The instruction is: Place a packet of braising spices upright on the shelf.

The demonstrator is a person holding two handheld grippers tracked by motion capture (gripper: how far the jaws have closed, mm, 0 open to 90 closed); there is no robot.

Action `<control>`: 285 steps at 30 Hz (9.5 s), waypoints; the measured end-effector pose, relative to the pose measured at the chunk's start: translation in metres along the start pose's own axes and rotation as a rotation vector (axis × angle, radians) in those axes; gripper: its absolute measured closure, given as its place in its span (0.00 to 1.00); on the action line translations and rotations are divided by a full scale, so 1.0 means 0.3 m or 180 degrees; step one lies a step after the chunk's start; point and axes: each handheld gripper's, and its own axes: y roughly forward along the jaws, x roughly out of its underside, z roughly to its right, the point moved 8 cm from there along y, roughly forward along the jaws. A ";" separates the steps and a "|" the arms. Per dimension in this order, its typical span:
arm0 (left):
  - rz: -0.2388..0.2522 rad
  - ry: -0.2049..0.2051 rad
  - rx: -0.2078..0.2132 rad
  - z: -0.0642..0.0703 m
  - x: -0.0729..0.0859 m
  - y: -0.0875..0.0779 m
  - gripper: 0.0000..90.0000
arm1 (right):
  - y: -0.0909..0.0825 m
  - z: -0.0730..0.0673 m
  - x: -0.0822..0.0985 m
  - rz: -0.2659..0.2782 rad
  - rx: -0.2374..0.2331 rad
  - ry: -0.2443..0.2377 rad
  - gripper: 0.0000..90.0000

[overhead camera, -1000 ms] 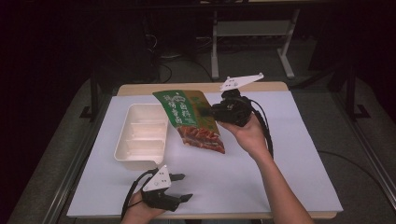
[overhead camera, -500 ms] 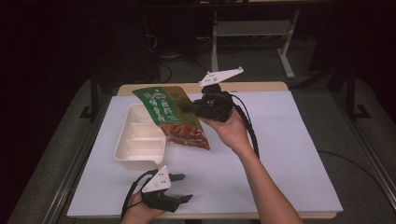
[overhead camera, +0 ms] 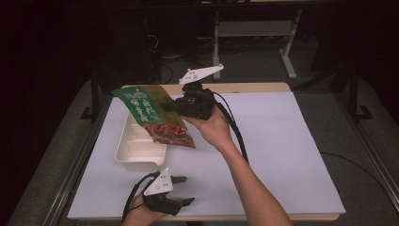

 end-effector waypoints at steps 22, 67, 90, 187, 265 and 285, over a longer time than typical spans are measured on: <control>0.0017 0.0042 0.0001 0.010 -0.005 0.003 0.30 | 0.217 -0.055 0.003 -0.0028 -0.0208 0.0043 0.99; 0.0013 0.0169 -0.0016 0.026 -0.014 0.016 0.30 | 0.411 0.036 0.229 -0.1105 -0.0131 0.0057 0.98; 0.0009 0.0260 0.0008 0.047 -0.020 0.017 0.30 | 0.379 0.012 0.262 -0.0140 -0.0074 0.0539 0.99; -0.0060 0.0016 -0.0053 -0.002 -0.007 0.028 0.29 | -0.072 0.152 0.431 -0.0328 0.0021 0.0496 0.44; -0.0071 -0.0067 -0.0109 -0.019 -0.006 0.028 0.28 | -0.458 0.200 0.759 -0.0466 0.0480 0.0848 0.38; -0.0069 -0.0070 -0.0106 -0.021 -0.005 0.026 0.28 | -0.532 0.136 0.916 -0.0525 0.0638 0.0934 0.36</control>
